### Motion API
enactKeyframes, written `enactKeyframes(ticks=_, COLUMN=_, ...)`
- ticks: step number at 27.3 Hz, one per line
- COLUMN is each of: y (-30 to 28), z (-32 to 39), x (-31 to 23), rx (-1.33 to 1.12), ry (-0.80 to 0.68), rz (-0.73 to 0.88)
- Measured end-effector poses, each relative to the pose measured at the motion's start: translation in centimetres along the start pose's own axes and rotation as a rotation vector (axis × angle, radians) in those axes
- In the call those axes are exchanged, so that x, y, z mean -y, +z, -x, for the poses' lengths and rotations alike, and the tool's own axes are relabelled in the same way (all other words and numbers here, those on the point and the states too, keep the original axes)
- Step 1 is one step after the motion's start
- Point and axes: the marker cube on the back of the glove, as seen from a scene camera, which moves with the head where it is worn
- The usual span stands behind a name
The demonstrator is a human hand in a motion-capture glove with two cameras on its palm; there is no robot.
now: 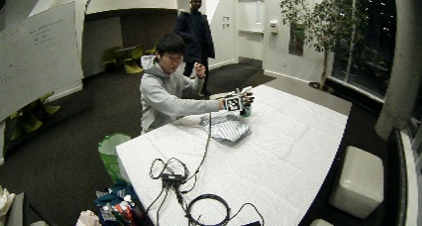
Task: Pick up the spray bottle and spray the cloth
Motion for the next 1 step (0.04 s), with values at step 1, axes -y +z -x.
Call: enactKeyframes(ticks=1, y=0.00, z=0.22, x=0.04, rx=0.011, ry=0.001, rz=-0.013)
